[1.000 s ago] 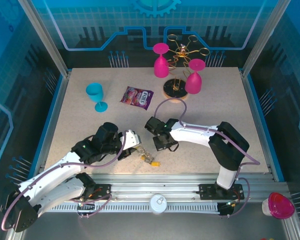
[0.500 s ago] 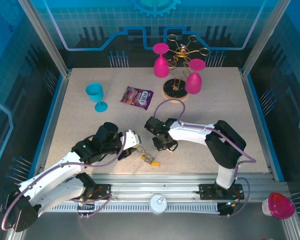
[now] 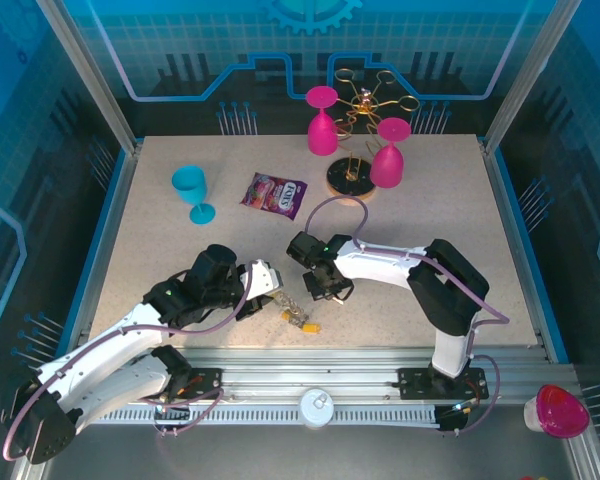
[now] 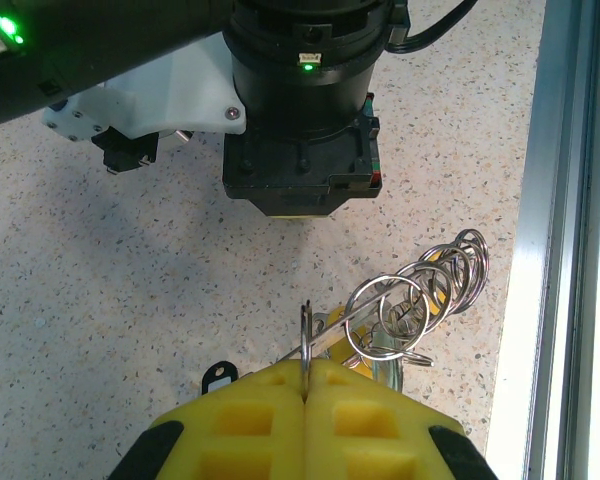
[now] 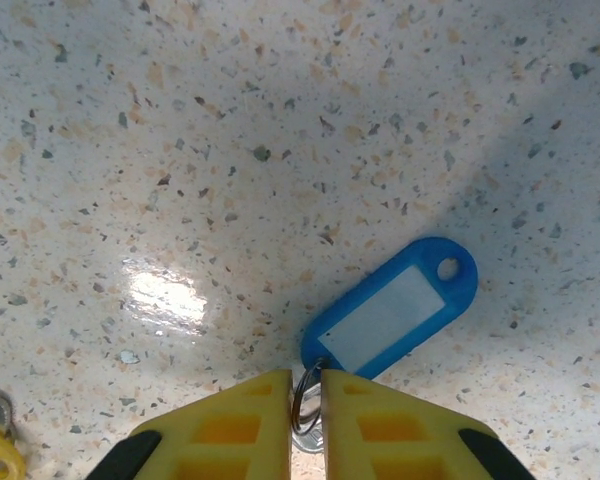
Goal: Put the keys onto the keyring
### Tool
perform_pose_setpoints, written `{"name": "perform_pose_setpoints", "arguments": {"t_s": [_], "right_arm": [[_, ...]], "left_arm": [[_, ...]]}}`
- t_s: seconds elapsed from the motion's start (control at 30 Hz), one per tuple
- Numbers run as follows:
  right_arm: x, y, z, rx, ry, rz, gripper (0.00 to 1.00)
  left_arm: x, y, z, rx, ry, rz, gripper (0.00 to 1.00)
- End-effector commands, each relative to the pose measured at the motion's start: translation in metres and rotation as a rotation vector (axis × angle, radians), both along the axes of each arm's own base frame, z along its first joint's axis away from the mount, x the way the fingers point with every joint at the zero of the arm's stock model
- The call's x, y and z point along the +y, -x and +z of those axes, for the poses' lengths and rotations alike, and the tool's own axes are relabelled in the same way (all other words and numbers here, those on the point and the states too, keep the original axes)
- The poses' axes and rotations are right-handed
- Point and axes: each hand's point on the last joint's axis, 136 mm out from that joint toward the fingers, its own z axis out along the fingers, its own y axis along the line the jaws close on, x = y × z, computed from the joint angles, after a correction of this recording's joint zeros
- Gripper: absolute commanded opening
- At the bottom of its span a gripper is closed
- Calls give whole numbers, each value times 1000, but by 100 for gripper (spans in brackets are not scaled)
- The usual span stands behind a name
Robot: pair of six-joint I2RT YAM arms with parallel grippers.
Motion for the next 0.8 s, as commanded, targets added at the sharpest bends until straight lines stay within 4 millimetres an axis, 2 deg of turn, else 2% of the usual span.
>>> {"name": "perform_pose_setpoints", "arguments": {"t_s": [0.0, 0.57, 0.77], "right_arm": [[-7, -4, 2, -2, 46, -13, 16], [-8, -4, -2, 8, 63, -12, 13], [-9, -4, 0, -2, 66, -16, 6]], "left_arm": [[-8, -2, 16, -52, 42, -39, 0], [-9, -2, 16, -53, 44, -44, 0], [-9, -2, 16, -52, 44, -46, 0]]}}
